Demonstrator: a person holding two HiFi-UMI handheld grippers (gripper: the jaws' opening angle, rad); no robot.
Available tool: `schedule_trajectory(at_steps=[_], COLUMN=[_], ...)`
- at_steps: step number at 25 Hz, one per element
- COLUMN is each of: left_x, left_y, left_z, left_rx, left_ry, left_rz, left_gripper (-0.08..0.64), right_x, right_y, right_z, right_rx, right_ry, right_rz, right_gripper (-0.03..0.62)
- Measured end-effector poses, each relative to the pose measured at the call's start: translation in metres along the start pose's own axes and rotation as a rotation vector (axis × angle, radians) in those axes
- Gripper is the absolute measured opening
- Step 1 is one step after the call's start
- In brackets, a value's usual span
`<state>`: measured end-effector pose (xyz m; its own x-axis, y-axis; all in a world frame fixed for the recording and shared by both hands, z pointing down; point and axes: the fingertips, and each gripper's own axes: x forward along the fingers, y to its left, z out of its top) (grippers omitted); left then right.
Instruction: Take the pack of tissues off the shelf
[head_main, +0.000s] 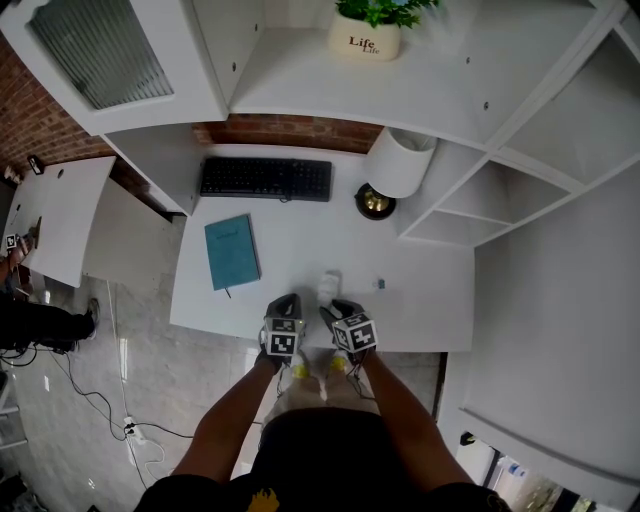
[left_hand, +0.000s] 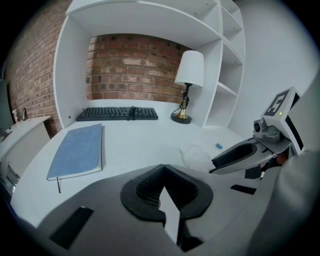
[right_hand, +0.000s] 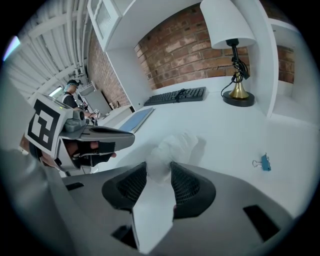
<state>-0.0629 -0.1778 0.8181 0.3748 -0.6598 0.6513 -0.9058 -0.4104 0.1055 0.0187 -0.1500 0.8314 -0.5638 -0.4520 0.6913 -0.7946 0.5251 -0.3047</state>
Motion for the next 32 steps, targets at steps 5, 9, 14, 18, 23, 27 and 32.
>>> schedule_trajectory(at_steps=[5, 9, 14, 18, 23, 27, 32], left_x=[0.001, 0.001, -0.003, -0.005, -0.006, -0.007, -0.009], left_y=[0.006, 0.011, 0.011, 0.018, 0.024, 0.019, 0.011], left_z=[0.002, 0.004, 0.004, 0.011, 0.018, 0.019, 0.015], left_rx=[-0.025, -0.019, -0.005, 0.020, 0.005, -0.009, -0.025], left_ry=[-0.005, -0.007, -0.001, -0.010, -0.018, -0.029, -0.024], left_rz=[0.018, 0.030, 0.030, 0.038, 0.054, 0.052, 0.043], left_gripper=[0.017, 0.017, 0.017, 0.017, 0.017, 0.017, 0.017], right_x=[-0.001, -0.002, -0.005, -0.009, -0.009, -0.010, -0.013], right_y=[-0.001, -0.003, -0.003, -0.008, -0.008, -0.002, -0.002], right_z=[0.000, -0.001, 0.000, 0.000, 0.001, 0.004, 0.008], right_rx=[0.005, 0.020, 0.016, 0.008, 0.021, 0.023, 0.049], right_ry=[-0.002, -0.005, -0.001, 0.010, 0.009, -0.005, -0.019], right_rz=[-0.006, -0.008, -0.013, -0.018, -0.020, -0.009, -0.013], right_gripper=[0.161, 0.166, 0.170, 0.170, 0.167, 0.170, 0.170])
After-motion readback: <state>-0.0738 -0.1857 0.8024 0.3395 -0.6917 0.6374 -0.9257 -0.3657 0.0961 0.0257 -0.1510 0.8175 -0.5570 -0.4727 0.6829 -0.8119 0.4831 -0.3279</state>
